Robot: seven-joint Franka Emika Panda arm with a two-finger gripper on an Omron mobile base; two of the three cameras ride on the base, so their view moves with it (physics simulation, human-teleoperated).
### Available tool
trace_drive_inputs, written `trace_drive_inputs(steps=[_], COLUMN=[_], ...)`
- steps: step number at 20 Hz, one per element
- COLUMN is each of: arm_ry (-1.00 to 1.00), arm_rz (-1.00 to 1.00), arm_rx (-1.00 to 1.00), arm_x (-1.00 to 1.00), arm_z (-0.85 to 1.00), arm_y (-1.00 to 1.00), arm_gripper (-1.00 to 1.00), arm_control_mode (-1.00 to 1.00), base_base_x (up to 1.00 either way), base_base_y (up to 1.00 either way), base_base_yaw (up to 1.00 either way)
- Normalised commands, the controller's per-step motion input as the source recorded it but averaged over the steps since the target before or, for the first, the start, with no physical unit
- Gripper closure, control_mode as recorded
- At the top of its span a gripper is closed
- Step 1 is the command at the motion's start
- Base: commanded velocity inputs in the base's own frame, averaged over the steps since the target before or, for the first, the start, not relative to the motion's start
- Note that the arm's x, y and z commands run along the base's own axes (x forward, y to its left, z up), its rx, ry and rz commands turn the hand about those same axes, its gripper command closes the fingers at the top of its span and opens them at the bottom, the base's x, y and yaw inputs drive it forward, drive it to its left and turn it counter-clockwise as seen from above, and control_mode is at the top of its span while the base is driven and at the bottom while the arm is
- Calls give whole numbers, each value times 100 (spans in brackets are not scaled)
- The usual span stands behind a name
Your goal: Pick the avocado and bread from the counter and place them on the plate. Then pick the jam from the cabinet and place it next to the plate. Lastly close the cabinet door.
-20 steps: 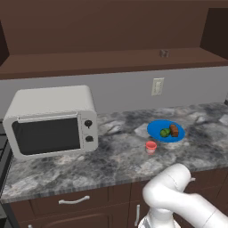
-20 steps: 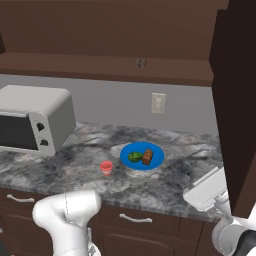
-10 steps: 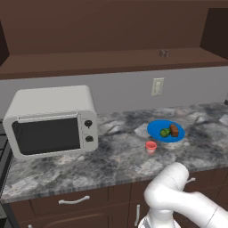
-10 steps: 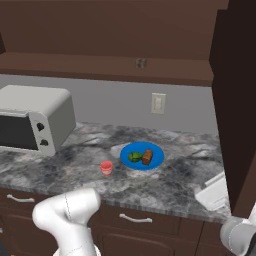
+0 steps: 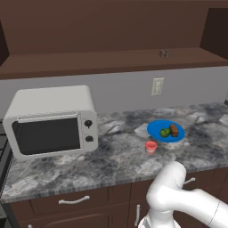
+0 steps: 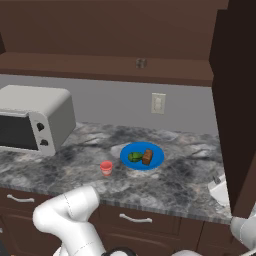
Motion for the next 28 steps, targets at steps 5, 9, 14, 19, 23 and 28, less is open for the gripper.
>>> trace_drive_inputs(steps=[5,9,14,19,23,28], arm_ry=[0,0,-1,-6,-7,-3], arm_rz=[12,13,14,15,13,10], arm_rx=[1,0,0,-4,-9,-12], arm_x=[0,0,-4,-17,-15,-9], arm_z=[32,30,24,19,18,5], arm_y=[-22,-15,-10,0,13,44], arm_gripper=[-100,-100,-100,-100,-100,-100], arm_control_mode=[-100,-100,-100,-100,-100,-100], base_base_x=[0,0,0,0,0,0], base_base_y=[0,0,0,0,0,0], base_base_yaw=[0,0,0,0,0,0])
